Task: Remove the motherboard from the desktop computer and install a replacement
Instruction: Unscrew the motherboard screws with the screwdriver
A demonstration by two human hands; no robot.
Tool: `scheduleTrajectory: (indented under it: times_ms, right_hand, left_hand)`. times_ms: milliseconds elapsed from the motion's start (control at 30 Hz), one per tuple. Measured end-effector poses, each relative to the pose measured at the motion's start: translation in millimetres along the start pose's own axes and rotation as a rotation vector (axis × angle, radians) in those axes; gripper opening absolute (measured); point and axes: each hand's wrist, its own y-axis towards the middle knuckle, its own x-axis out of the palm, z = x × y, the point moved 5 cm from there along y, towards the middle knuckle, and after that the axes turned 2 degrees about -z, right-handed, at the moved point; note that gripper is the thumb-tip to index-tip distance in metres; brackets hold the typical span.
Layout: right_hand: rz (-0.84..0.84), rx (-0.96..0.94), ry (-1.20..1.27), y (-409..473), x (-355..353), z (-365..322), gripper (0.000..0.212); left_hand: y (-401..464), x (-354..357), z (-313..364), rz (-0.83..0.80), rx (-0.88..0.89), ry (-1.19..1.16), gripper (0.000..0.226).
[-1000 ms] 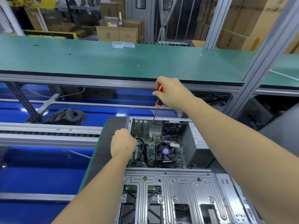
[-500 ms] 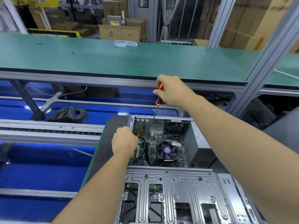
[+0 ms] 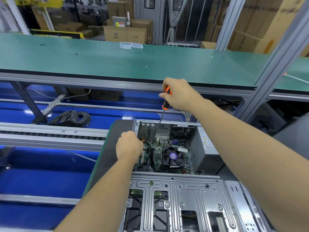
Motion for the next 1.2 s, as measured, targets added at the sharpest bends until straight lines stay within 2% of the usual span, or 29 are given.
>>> scheduleTrajectory:
  times_ms: [167,467,733,1067,1200]
  right_hand:
    - [-0.024,0.0,-0.005,1.6,0.4,-1.0,0.017]
    - [-0.014,0.014,0.023,1.5,-1.9,0.9,0.015]
    - [-0.01,0.011,0.019,1.9,-1.9,-0.7,0.015]
    - [-0.061,-0.003,0.003,2.9,0.6,-3.1,0.015]
    - [-0.119,0.043,-0.103,9.2,1.2,-6.8,0.025]
  left_hand:
    - [1.0,0.5,-0.2,-0.004,-0.007,-0.011,0.009]
    - [1.5,1.0,-1.8,0.022,0.009,-0.012,0.025]
    - [1.4,1.3,-2.1,0.019,0.015,-0.029,0.016]
    - [1.9,2.1,-2.6,0.029,0.01,-0.013,0.023]
    - [1.3,1.8,-2.4,0.032,0.007,-0.018,0.017]
